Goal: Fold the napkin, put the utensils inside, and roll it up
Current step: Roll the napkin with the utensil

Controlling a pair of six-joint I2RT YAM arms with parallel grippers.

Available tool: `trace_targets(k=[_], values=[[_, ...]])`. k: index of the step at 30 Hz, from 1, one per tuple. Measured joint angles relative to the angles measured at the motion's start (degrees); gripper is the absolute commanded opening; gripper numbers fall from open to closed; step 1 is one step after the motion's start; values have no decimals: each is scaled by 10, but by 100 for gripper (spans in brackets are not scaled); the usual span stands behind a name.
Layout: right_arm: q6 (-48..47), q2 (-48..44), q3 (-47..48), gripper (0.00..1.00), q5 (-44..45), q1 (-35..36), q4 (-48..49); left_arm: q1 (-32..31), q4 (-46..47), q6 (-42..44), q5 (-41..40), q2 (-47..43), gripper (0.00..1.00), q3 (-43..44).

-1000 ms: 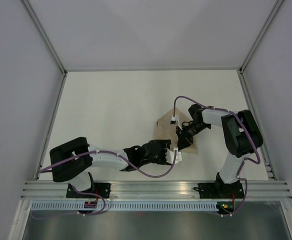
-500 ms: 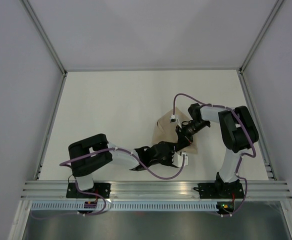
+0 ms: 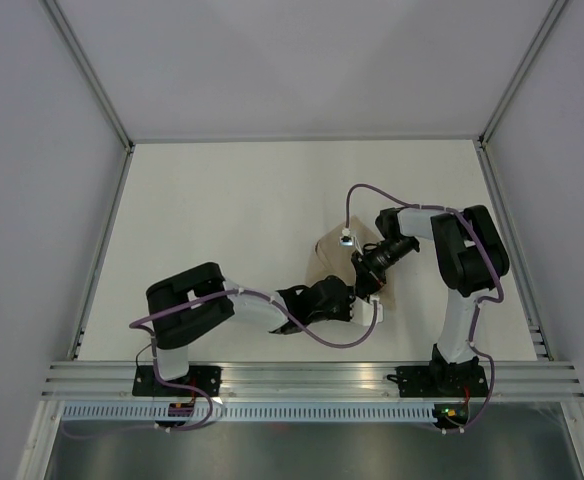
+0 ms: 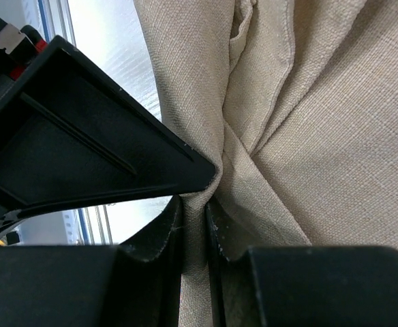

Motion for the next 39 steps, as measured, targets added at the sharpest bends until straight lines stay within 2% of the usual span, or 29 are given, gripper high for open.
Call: trace_targets(k=[2, 6, 8, 11, 16, 19, 25, 31, 39], values=[[-1, 3, 3, 12, -1, -1, -4, 5, -19, -6, 10, 1, 38, 10], [-4, 6, 5, 14, -2, -2, -8, 17, -52, -17, 34, 1, 14, 27], [-4, 6, 5, 22, -2, -2, -8, 22, -66, -21, 49, 1, 7, 35], [-1, 5, 4, 37, -3, -3, -8, 32, -88, -27, 72, 1, 2, 45], [2, -29, -16, 54, 0, -2, -3, 54, -118, -47, 125, 1, 2, 63], [7, -55, -26, 59, 24, 0, 4, 65, -132, -57, 152, 5, 2, 74], [30, -99, -36, 60, 78, -6, 28, 83, -164, -76, 195, 14, 2, 100], [53, -160, -48, 60, 104, -40, 63, 108, -188, -104, 251, 24, 2, 119], [86, -311, -116, 62, 111, -92, 146, 157, -238, -151, 372, 61, 2, 168]])
